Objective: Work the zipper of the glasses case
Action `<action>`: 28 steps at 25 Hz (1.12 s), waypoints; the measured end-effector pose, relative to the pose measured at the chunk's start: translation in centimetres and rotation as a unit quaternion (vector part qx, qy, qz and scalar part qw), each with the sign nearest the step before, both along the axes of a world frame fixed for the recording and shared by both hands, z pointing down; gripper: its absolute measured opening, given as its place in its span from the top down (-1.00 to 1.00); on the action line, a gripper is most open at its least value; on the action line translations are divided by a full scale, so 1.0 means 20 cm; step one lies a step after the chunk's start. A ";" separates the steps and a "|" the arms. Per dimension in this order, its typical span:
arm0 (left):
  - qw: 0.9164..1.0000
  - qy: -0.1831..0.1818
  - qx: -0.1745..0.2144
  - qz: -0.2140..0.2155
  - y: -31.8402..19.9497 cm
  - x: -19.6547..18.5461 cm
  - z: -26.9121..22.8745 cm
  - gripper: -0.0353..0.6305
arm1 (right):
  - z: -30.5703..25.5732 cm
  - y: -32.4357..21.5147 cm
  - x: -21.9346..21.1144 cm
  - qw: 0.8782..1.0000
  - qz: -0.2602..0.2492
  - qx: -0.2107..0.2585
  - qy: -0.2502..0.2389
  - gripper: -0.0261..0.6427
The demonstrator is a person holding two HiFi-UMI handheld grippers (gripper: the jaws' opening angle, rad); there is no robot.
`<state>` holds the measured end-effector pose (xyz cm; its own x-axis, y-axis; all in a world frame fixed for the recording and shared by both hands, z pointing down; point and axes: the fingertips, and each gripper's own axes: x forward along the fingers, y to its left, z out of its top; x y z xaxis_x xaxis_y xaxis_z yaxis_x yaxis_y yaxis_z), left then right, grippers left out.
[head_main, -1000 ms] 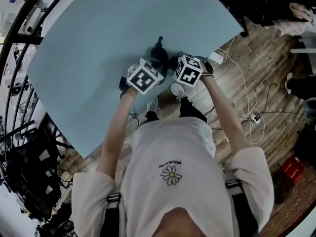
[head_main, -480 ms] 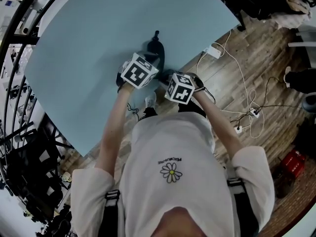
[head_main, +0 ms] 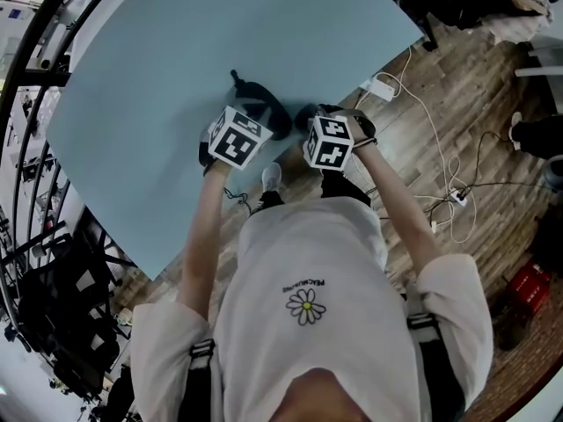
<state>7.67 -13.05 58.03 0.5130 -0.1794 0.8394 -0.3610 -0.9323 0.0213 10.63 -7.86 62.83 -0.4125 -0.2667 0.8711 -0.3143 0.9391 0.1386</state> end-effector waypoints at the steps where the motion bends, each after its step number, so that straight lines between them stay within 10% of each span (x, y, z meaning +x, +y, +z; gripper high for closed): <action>1: 1.000 -0.008 0.000 0.000 0.01 -0.02 0.00 0.85 | 0.00 -0.01 0.00 1.000 0.000 0.005 -0.001 0.90; 14: 0.998 -0.027 -0.047 -0.005 0.06 -0.12 0.01 0.85 | -0.01 0.10 -0.04 0.999 0.007 -0.025 -0.031 0.90; 28: 0.999 0.023 -0.036 0.006 0.06 -0.15 0.01 0.85 | -0.04 0.22 -0.40 0.938 0.306 -0.074 -0.143 0.90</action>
<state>4.60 -11.85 58.32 0.5537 -0.1142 0.8248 -0.3478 -0.9317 0.1044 2.65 -3.51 62.11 -0.4443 -0.4143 0.7943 -0.8050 0.5737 -0.1510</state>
